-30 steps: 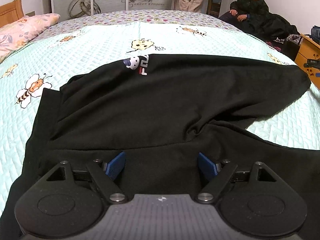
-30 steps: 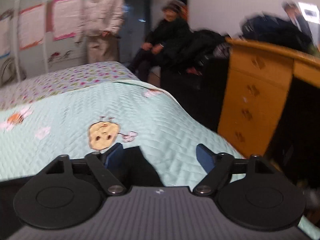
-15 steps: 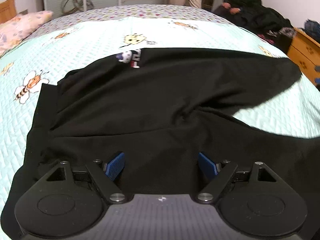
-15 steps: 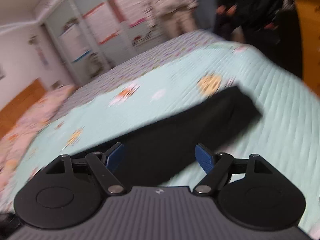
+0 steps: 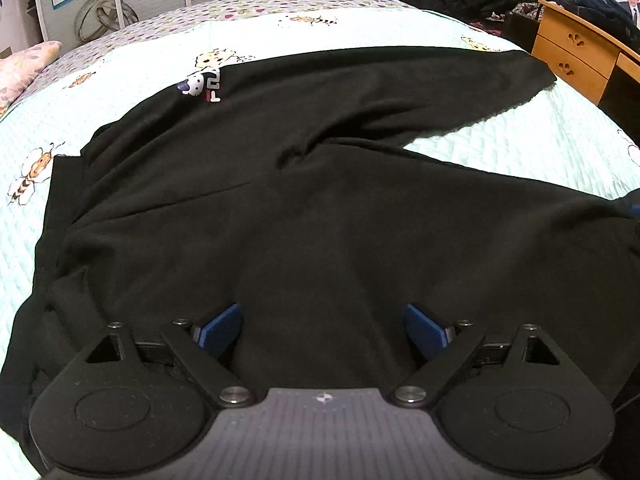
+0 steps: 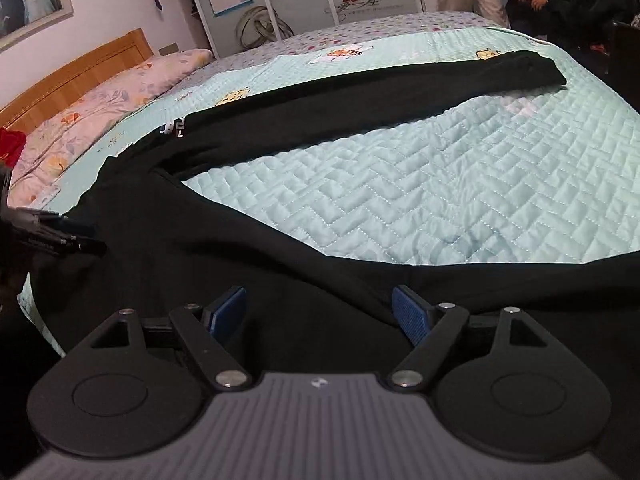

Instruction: Fold clothes

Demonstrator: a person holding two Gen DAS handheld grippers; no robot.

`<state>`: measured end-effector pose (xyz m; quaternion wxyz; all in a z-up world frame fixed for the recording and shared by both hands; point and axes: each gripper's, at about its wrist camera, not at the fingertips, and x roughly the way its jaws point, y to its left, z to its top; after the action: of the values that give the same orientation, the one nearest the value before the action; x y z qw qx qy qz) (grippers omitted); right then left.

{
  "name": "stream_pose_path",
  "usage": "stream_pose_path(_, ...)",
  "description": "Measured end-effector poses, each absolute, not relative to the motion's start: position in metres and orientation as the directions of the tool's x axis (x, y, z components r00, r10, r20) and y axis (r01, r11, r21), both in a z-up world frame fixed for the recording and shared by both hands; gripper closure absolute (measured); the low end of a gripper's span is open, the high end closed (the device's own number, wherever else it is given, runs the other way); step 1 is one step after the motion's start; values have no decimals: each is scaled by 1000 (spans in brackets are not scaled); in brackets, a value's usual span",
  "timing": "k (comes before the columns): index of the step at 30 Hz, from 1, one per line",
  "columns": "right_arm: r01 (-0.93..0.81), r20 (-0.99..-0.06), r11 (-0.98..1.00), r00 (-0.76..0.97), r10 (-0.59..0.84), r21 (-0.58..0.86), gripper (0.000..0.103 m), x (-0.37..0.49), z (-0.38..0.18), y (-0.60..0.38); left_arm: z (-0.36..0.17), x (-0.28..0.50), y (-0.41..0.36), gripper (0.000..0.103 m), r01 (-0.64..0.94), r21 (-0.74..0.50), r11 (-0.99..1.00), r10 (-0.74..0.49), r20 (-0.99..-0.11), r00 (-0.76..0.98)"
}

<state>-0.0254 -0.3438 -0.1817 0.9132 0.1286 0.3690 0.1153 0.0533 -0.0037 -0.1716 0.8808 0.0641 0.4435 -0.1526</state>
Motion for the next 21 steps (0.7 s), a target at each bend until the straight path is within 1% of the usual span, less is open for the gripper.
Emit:
stream_pose_path(2, -73, -637, 920, 700, 323, 386, 22, -20, -177, -353, -170, 53, 1, 12, 314, -42, 948, -222, -796, 564)
stream_pose_path(4, -46, -588, 885, 731, 346, 463, 22, -14, -172, -360, -166, 53, 6, 13, 303, -67, 951, -238, -784, 573)
stream_pose_path(5, -52, -562, 879, 750, 348, 474, 22, -11, -168, -360, -164, 53, 8, 13, 299, -81, 951, -249, -774, 582)
stream_pose_path(6, -60, -545, 883, 766, 340, 466, 22, -7, -164, -357, -161, 53, 10, 13, 296, -94, 951, -260, -763, 591)
stream_pose_path(8, -89, -535, 913, 786, 310, 399, 22, 10, -156, -344, -157, 53, 13, 14, 290, -118, 950, -278, -742, 609)
stream_pose_path(11, -131, -559, 958, 788, 258, 256, 23, 40, -152, -314, -151, 54, 17, 17, 275, -136, 952, -286, -715, 638)
stream_pose_path(13, -173, -581, 966, 773, 255, 195, 23, 61, -155, -291, -150, 56, 20, 23, 259, -144, 955, -283, -706, 649)
stream_pose_path(14, -196, -589, 966, 765, 260, 172, 23, 70, -158, -280, -151, 57, 22, 28, 252, -149, 956, -282, -704, 652)
stream_pose_path(15, -216, -596, 964, 758, 265, 154, 23, 78, -160, -269, -152, 58, 23, 38, 250, -155, 956, -284, -706, 649)
stream_pose_path(16, -233, -602, 962, 751, 271, 142, 23, 86, -163, -258, -153, 59, 25, 44, 249, -161, 955, -287, -711, 642)
stream_pose_path(17, -250, -608, 959, 744, 276, 130, 24, 94, -166, -247, -155, 60, 26, 56, 248, -167, 954, -291, -715, 636)
stream_pose_path(18, -260, -612, 958, 741, 277, 119, 24, 102, -169, -238, -156, 60, 27, 58, 246, -174, 954, -294, -717, 632)
stream_pose_path(21, -273, -615, 955, 736, 283, 112, 24, 120, -172, -220, -157, 61, 31, 58, 236, -184, 954, -295, -716, 632)
